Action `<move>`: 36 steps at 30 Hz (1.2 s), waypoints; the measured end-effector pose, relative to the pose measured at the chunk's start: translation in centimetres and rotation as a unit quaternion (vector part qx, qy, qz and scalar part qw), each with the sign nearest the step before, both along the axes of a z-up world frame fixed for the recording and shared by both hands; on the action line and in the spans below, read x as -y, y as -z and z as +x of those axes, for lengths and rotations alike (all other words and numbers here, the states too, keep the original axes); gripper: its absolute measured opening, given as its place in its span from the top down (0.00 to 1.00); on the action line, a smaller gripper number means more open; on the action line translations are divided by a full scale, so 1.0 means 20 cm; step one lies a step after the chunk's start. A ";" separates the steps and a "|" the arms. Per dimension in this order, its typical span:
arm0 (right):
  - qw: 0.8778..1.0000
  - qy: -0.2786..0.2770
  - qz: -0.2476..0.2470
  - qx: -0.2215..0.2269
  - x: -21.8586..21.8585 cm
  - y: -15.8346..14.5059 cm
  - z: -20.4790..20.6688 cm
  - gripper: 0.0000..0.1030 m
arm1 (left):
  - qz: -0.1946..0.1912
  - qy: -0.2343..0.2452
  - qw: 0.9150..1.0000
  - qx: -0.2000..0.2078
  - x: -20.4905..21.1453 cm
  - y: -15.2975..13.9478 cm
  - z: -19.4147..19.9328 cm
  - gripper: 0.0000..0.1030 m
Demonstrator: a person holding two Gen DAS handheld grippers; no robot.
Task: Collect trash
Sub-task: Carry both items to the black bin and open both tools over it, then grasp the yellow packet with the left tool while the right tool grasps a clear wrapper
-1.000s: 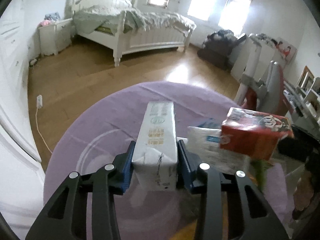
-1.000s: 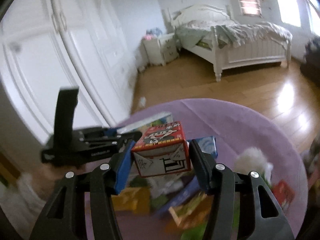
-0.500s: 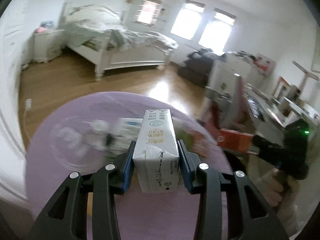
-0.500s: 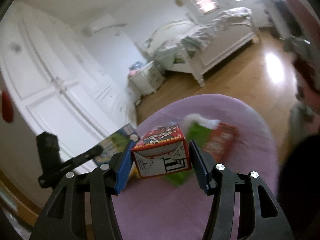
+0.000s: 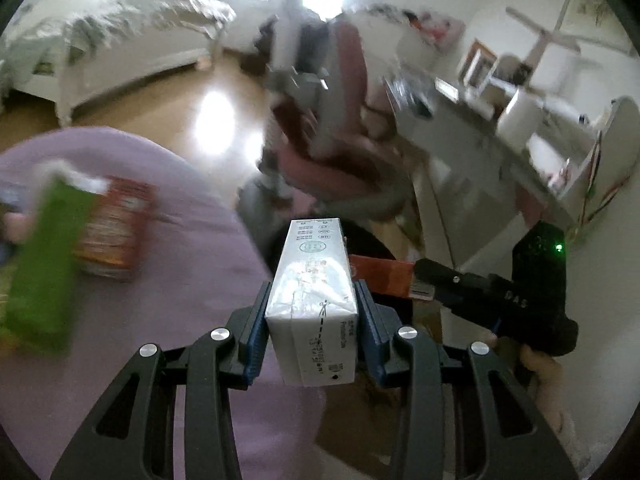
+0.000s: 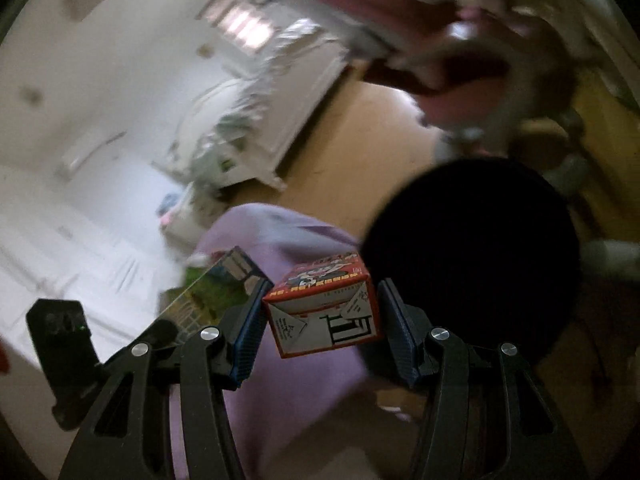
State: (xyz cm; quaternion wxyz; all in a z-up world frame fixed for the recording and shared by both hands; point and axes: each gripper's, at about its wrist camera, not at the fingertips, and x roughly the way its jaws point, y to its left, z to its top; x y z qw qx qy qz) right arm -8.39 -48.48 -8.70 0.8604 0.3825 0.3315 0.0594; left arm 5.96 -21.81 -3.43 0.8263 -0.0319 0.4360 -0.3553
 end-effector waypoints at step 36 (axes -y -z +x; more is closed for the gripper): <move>0.994 -0.067 0.070 -0.054 -0.28 -0.02 0.30 0.05 | 0.044 -0.112 0.990 0.079 -0.43 -0.07 -0.15 0.21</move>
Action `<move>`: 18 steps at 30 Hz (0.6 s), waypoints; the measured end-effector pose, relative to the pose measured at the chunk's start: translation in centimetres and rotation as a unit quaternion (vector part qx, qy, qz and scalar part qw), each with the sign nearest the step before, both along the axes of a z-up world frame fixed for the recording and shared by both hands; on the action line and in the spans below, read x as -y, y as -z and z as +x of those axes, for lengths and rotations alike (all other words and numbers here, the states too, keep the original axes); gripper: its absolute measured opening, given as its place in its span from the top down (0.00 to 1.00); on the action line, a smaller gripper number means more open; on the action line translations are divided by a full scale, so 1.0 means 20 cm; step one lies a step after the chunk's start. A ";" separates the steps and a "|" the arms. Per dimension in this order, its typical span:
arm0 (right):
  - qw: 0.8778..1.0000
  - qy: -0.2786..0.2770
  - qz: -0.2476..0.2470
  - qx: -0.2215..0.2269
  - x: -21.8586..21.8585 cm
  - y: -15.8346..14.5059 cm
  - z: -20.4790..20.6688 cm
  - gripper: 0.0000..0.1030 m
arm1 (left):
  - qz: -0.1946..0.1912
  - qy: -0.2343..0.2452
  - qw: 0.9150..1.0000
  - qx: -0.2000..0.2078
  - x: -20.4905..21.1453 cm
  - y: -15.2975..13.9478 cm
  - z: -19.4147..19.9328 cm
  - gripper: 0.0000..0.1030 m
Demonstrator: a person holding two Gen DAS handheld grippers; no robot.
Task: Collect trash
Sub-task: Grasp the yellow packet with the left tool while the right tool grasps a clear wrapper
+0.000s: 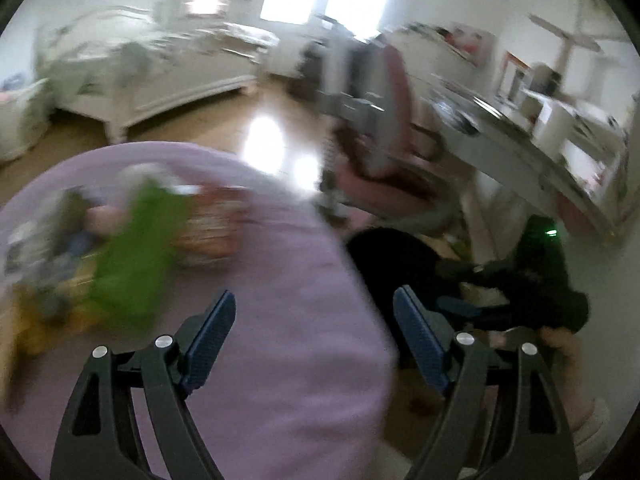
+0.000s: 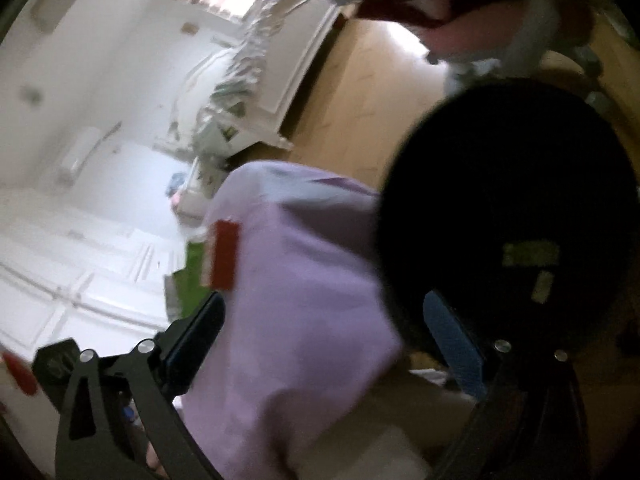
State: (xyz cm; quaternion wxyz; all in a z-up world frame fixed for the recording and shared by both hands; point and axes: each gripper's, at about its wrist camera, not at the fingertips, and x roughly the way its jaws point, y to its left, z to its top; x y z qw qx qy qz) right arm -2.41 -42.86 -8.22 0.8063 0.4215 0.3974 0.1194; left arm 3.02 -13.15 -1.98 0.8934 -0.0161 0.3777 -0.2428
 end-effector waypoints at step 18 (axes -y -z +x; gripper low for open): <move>0.961 -0.248 -0.082 0.092 -1.41 -0.50 0.70 0.27 | 0.090 -0.097 0.991 -0.035 -1.13 0.21 0.17 0.22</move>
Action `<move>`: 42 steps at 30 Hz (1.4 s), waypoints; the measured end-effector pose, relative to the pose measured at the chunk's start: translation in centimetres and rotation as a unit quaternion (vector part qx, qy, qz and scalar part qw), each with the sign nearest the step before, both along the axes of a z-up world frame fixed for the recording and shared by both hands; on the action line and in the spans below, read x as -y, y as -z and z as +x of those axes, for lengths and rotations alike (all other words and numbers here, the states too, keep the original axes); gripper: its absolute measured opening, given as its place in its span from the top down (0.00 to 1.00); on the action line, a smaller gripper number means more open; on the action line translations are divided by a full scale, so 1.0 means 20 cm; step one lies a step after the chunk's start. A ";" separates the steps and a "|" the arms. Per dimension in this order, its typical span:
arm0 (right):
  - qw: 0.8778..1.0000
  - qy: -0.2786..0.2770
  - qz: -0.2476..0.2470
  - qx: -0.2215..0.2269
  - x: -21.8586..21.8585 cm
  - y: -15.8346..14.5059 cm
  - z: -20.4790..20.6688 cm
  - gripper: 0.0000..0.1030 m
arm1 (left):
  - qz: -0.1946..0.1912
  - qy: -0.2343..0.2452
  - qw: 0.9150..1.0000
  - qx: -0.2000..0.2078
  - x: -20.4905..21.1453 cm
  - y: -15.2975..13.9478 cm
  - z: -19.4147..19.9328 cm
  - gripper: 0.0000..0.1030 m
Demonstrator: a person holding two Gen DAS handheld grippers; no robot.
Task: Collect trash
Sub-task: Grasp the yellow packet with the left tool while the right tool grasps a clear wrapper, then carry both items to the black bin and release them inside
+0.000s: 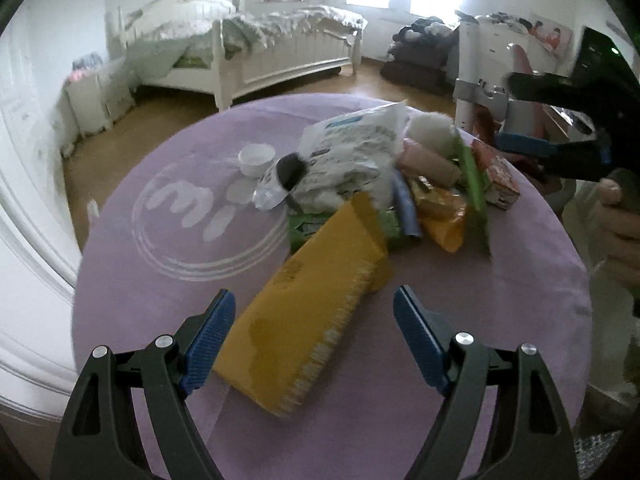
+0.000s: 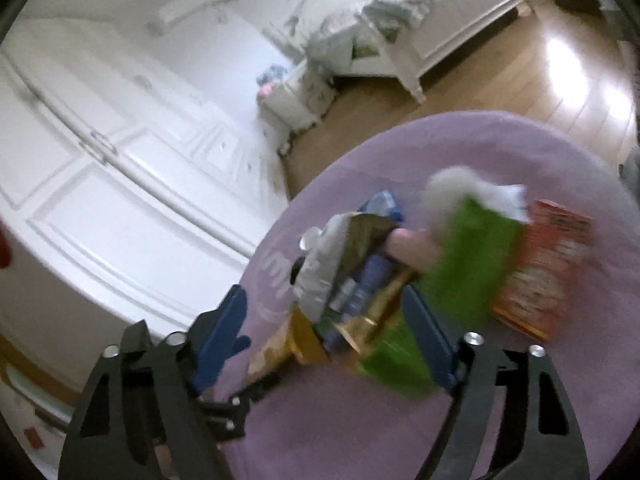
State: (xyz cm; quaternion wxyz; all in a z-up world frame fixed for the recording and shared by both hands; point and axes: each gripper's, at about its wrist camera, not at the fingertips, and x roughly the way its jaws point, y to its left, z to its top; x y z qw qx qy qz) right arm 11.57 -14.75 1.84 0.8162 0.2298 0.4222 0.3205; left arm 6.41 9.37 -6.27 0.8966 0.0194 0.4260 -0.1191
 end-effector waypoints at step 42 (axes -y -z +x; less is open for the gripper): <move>0.981 0.132 -0.018 0.144 0.67 -0.14 -0.67 0.89 | -0.107 0.021 0.992 0.062 0.34 -0.33 -0.24 0.51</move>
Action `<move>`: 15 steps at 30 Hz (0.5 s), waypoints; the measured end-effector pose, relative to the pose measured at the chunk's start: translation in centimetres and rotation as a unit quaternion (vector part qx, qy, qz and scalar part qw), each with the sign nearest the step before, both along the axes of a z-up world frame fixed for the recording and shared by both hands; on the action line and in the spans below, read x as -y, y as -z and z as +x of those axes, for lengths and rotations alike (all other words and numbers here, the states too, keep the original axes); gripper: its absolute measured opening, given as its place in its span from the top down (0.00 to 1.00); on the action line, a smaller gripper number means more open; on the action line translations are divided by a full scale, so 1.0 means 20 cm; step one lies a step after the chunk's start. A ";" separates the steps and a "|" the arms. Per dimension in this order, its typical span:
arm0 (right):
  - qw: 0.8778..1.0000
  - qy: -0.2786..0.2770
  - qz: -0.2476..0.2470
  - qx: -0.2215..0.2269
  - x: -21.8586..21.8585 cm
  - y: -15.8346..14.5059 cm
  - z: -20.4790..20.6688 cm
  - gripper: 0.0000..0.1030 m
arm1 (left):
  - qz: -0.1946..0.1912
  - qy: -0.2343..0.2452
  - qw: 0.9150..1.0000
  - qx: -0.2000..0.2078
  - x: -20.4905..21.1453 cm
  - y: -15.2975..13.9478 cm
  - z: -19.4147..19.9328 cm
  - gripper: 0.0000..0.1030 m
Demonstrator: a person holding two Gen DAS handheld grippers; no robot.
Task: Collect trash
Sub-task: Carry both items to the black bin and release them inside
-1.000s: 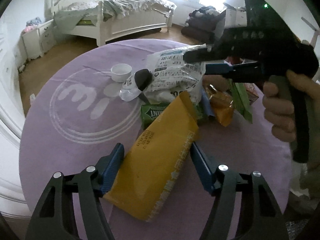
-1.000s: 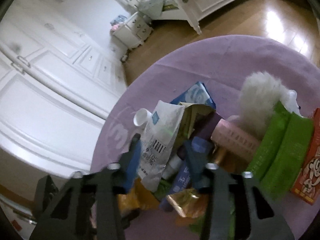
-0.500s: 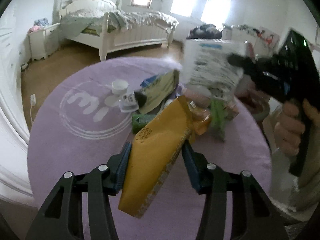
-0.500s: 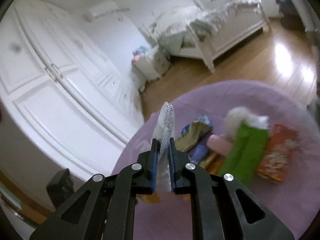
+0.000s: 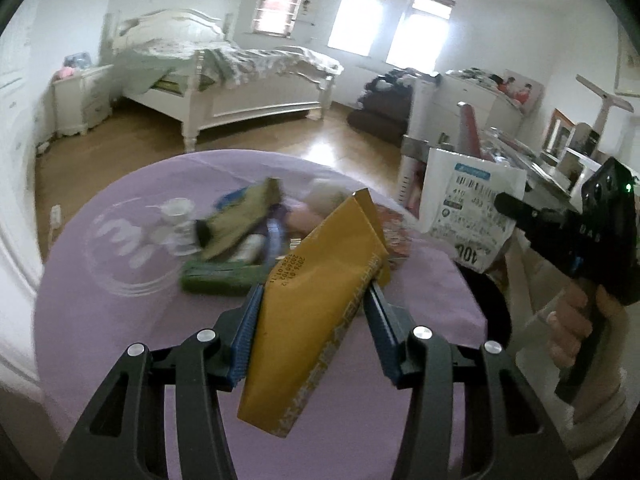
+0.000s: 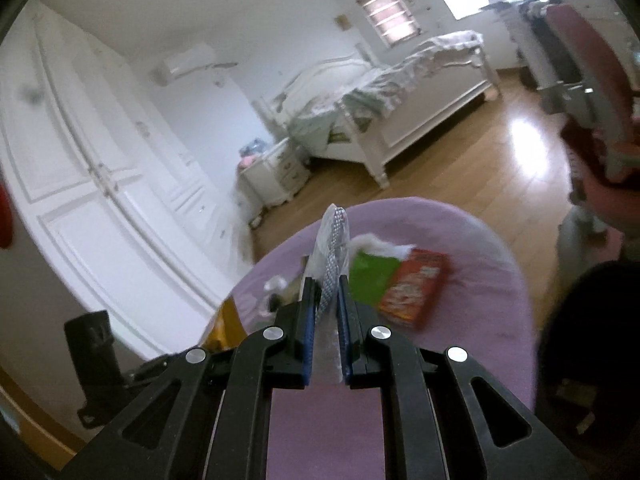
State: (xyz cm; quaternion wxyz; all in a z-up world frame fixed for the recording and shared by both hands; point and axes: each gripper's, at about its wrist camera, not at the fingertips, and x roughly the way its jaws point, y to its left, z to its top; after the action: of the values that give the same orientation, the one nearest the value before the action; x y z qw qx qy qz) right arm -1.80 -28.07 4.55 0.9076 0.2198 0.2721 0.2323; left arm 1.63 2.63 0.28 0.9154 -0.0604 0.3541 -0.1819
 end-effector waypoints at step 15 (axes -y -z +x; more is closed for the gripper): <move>0.988 0.151 -0.007 -0.021 0.68 0.18 -0.21 0.89 | -0.052 0.116 0.991 -0.031 0.81 0.09 0.16 0.51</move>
State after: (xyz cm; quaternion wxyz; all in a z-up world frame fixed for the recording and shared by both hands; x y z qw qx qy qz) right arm -6.06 -41.62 0.89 0.9277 0.2570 0.2567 0.0862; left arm 4.86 -13.50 -1.60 0.8721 -0.0721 0.3770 -0.3034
